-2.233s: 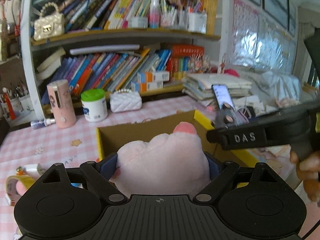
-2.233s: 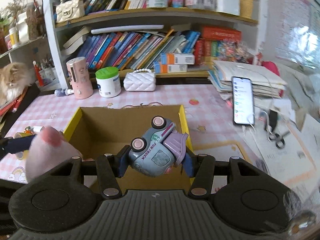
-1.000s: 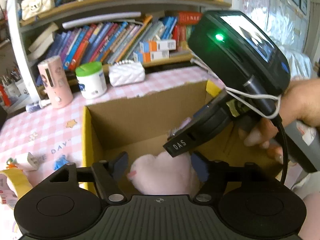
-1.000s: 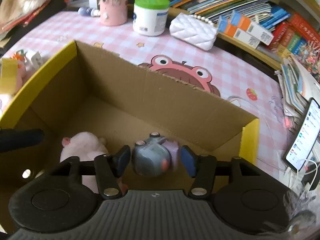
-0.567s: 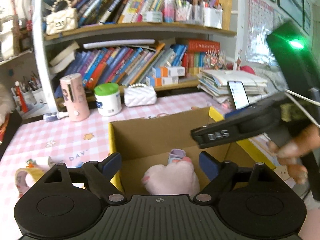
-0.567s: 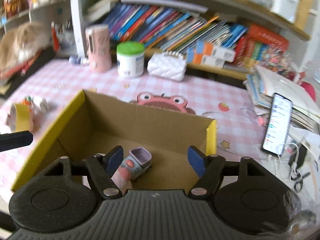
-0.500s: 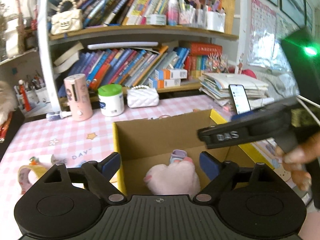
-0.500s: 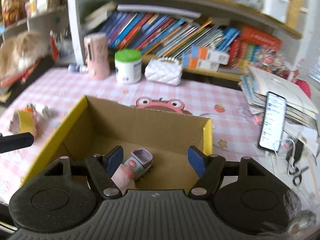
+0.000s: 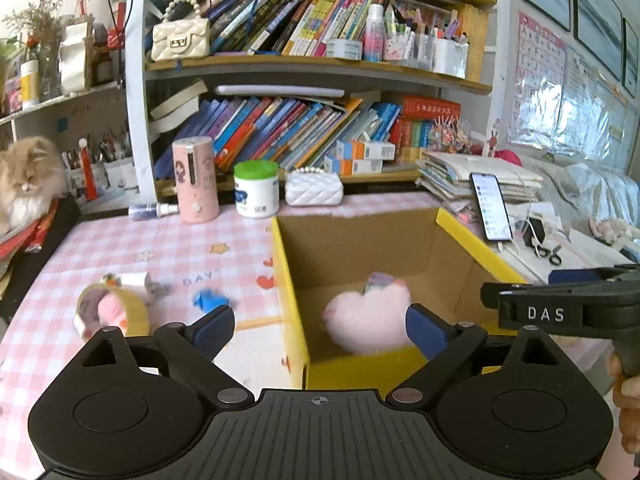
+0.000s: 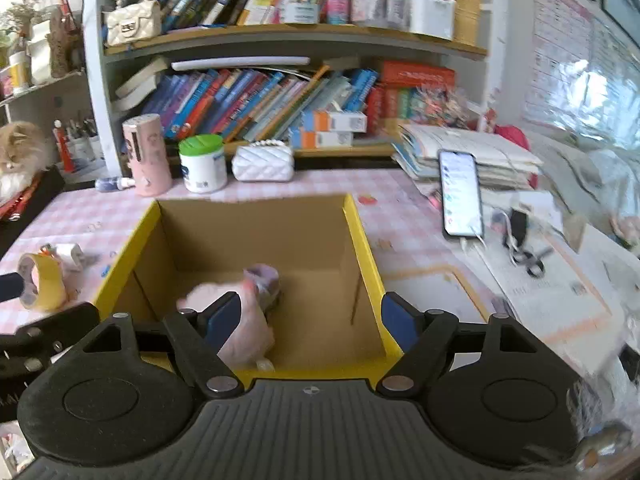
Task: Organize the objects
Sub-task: 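Lower and release the truck from right gripper while left gripper releases the plush inside box, then lift both open grippers out of the yellow box and back away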
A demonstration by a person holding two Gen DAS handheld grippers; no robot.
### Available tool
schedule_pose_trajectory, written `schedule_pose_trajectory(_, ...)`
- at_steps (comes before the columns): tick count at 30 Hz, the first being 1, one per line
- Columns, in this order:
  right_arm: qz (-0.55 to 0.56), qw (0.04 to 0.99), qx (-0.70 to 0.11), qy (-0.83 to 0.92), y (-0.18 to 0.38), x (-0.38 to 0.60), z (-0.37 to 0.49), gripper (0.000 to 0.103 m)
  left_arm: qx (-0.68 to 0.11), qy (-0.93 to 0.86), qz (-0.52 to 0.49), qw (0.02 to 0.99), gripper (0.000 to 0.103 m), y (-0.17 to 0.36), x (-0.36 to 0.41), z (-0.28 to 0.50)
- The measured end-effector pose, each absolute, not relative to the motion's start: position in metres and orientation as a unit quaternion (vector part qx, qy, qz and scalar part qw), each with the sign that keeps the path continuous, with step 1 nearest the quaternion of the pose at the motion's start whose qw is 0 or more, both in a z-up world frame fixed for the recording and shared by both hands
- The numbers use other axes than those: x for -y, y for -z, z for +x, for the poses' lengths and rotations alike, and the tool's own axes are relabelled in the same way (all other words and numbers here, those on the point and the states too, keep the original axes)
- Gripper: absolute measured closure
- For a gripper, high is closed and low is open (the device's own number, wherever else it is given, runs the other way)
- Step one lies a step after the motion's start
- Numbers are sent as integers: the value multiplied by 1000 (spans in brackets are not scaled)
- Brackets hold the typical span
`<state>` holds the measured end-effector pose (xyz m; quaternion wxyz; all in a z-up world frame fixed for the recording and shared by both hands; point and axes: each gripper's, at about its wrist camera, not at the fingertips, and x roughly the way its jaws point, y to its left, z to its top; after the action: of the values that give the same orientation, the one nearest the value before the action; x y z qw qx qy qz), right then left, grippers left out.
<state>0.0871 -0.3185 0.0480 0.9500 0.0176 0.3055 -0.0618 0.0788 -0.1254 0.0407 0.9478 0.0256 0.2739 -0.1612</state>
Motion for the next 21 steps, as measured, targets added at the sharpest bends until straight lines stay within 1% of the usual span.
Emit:
schedule_pose_trajectory(7, 21, 937, -335, 93, -24, 300, 57, 27, -302, 160, 32, 939, 8, -25, 106, 61)
schedule_pose_trajectory(13, 14, 931, -353, 96, -7, 276, 40, 23, -323, 145, 37, 935, 8, -13, 87, 49)
schedule_pose_trajectory(21, 9, 919, -384, 88, 15, 247, 26, 21, -351, 119, 40, 928, 8, 2, 64, 37)
